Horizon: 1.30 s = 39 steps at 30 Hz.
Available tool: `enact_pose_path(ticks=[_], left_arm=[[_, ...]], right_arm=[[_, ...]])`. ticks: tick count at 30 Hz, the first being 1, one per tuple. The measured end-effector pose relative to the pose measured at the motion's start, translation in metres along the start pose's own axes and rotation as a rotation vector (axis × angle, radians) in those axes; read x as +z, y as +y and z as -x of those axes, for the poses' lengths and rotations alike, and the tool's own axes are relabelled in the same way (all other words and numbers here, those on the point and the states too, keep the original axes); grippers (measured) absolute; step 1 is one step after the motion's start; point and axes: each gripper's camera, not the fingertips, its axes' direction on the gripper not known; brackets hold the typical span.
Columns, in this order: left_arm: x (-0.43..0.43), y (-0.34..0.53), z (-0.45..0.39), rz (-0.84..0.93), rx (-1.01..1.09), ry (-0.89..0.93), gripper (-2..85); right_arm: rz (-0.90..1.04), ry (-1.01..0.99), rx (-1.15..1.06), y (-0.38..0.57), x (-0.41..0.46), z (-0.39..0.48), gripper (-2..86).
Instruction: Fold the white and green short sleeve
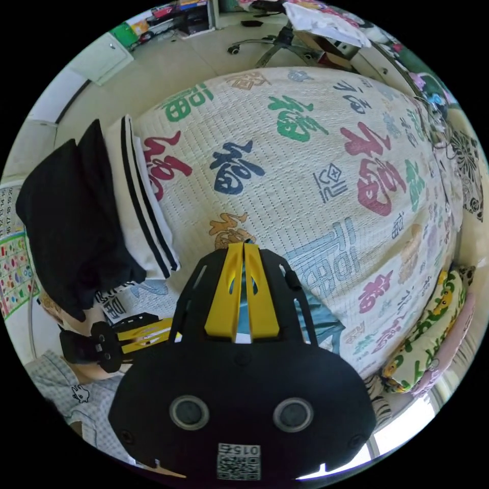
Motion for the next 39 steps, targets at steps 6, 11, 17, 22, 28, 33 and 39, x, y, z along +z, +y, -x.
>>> enact_pose_path(ticks=[6,11,17,22,28,33,39], left_arm=[[-0.038,0.015,-0.021,-0.086,0.087,0.021,-0.6],[-0.034,0.045,-0.066,0.011,0.263,0.126,-0.1],[0.001,0.089,-0.092,0.222,0.304,0.171,5.0],[0.002,0.081,-0.102,0.178,0.318,0.132,5.9],[0.063,0.089,-0.129,0.479,0.465,0.101,6.8],[0.077,0.124,-0.144,0.497,0.578,-0.038,4.9],[0.05,0.134,-0.132,0.379,0.476,-0.009,-0.1]], right_arm=[[-0.302,-0.169,0.092,0.092,-0.049,-0.054,-1.0],[-0.39,-0.31,0.37,0.249,-0.014,-0.129,-0.8],[-0.247,-0.416,0.523,0.354,0.062,-0.159,3.6],[-0.324,-0.408,0.468,0.369,0.05,-0.164,5.2],[-0.243,-0.299,0.358,0.353,0.048,-0.147,4.3],[-0.29,-0.348,0.414,0.389,0.045,-0.155,5.2],[-0.25,-0.361,0.374,0.416,0.041,-0.153,6.6]])
